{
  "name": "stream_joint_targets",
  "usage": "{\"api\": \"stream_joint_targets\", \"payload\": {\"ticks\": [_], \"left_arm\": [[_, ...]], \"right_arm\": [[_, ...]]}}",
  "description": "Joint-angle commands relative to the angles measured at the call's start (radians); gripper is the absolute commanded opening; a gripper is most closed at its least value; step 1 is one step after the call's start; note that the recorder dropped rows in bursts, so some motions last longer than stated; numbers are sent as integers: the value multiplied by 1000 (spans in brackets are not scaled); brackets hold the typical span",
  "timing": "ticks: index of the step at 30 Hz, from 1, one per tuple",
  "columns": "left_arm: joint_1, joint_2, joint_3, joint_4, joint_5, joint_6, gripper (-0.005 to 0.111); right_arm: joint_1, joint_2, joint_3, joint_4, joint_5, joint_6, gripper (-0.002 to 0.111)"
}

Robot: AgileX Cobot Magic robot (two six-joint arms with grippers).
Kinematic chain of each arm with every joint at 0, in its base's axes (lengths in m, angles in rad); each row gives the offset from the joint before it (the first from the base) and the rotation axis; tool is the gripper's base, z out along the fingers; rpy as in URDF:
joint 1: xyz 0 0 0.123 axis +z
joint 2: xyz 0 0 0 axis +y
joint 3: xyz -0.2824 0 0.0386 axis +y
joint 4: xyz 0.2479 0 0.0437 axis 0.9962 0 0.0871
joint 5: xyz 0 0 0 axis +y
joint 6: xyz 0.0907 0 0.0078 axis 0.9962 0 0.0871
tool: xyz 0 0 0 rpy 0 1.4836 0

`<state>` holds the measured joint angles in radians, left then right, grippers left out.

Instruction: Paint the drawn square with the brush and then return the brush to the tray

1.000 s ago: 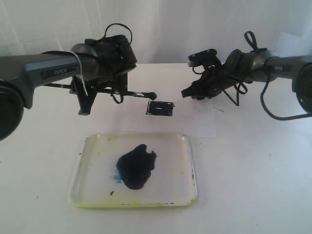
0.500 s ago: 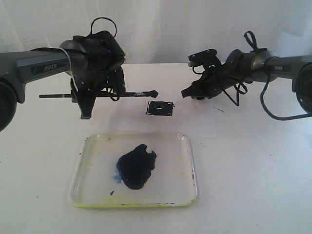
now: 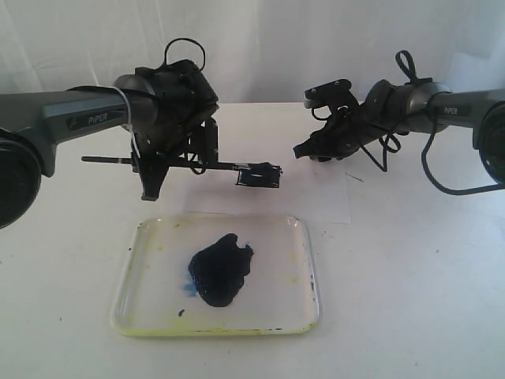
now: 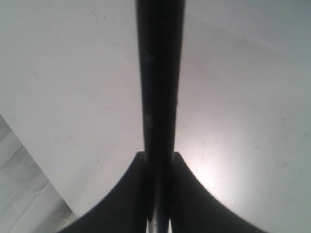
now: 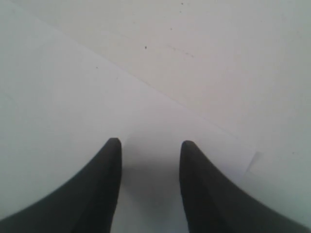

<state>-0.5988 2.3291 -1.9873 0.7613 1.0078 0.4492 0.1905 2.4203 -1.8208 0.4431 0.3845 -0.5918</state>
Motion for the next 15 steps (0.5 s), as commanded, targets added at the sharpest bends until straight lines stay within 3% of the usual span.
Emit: {"api": "stream_joint_targets", "payload": {"ticks": [1,15], "left_arm": [[-7,22,3,52,26,-6,0],[-5,26,3,79,8,-27,0]], "right_arm": [[-1,12,3,-17,11,3,38],[-1,12,3,-17,11,3,38]]}}
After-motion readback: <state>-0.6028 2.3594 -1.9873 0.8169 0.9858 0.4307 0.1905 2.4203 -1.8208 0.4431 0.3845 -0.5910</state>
